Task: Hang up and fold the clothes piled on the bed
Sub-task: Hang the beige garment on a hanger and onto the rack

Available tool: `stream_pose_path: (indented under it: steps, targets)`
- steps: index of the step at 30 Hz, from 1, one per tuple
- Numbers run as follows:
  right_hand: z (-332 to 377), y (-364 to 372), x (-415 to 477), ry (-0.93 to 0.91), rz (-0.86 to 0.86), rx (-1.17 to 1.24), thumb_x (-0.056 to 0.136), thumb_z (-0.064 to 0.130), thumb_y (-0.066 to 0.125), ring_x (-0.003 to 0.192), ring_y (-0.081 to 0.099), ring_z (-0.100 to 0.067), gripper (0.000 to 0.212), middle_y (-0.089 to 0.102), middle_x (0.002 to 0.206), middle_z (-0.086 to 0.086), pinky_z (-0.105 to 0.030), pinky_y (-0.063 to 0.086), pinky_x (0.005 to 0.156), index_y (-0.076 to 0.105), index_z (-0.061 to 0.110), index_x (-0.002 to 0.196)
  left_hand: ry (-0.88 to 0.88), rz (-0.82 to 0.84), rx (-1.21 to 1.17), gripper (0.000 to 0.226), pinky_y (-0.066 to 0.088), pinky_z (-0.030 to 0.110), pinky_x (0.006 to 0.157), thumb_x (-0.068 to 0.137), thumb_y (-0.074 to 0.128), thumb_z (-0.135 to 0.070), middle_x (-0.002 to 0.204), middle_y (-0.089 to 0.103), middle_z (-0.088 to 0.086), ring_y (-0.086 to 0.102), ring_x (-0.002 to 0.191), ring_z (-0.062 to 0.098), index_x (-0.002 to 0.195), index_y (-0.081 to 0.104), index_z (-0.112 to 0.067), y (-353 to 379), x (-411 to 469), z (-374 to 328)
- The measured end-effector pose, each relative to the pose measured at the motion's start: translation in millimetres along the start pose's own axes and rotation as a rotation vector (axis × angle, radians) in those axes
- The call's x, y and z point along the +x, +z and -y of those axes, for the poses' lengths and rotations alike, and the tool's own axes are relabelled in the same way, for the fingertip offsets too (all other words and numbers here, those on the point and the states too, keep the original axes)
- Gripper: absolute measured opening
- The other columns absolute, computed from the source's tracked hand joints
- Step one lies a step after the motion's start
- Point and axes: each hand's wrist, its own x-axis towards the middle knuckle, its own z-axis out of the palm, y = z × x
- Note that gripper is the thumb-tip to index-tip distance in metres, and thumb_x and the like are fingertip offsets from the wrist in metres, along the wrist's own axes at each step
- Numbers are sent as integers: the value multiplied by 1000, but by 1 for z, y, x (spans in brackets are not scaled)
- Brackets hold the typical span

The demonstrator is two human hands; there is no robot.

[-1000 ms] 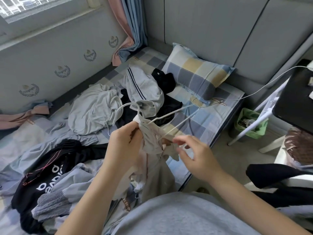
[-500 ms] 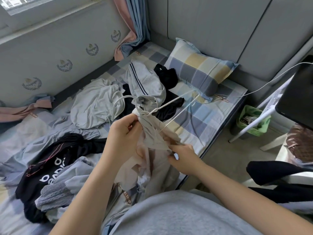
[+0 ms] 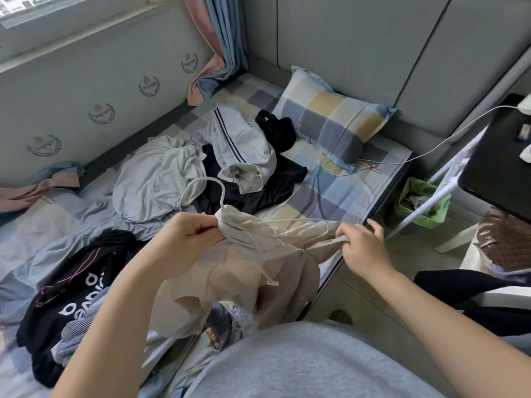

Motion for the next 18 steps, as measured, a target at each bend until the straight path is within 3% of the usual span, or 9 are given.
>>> stream_pose_path:
  steps: [3,6,9,12,13,15,16,18]
  targets:
    - [5,-15,7,-22,-112,56,88,-4,42,84,55,-24,26,59,77,8,-47,24,113,52,19,81,-24,79,74,22,34,35,58,99,62,-26,71,66,13,41,61,13,87,80,-27,2,1,-1]
    - [21,-35,10,-82,-172,187,80,5,34,67,44,-26,20,44,60,13,-39,35,82,50,15,71,-61,92,124,25,31,29,56,100,60,-24,64,56,11,36,56,10,84,78,-20,9,4,-4]
    - [50,-51,10,-144,-47,289,76,9,33,69,53,-31,27,57,63,-8,-34,36,78,56,3,66,-87,96,195,28,30,23,51,99,60,-23,58,50,1,34,51,6,78,70,-6,25,10,-10]
    - [88,-57,2,-242,75,353,78,12,35,94,64,-23,39,73,90,-6,-37,44,96,73,9,84,-28,101,211,35,25,21,48,95,60,-15,52,36,-8,28,48,7,63,50,-6,46,18,-20]
    - [100,-57,-3,-259,107,365,80,14,35,90,63,-22,37,72,86,-4,-39,47,92,72,16,80,-5,104,212,36,25,23,49,94,59,-14,52,34,-7,27,49,7,62,45,-7,51,21,-23]
    - [117,-59,-10,-257,160,350,82,22,35,74,54,-22,26,57,66,0,-44,46,74,53,28,64,19,97,217,32,27,29,52,93,58,-14,53,34,-5,28,50,9,64,46,-5,58,27,-24]
    - [122,-59,-12,-252,186,333,83,24,35,70,51,-23,23,52,63,1,-44,44,69,47,27,63,30,90,234,31,28,31,53,92,58,-15,54,36,-4,28,51,10,64,48,-7,60,28,-24]
    - [126,-60,-13,-238,241,395,86,20,35,69,53,-23,24,56,66,-1,-45,44,66,54,21,71,61,46,274,31,32,34,54,92,58,-16,54,40,-5,32,52,12,62,49,-14,61,30,-24]
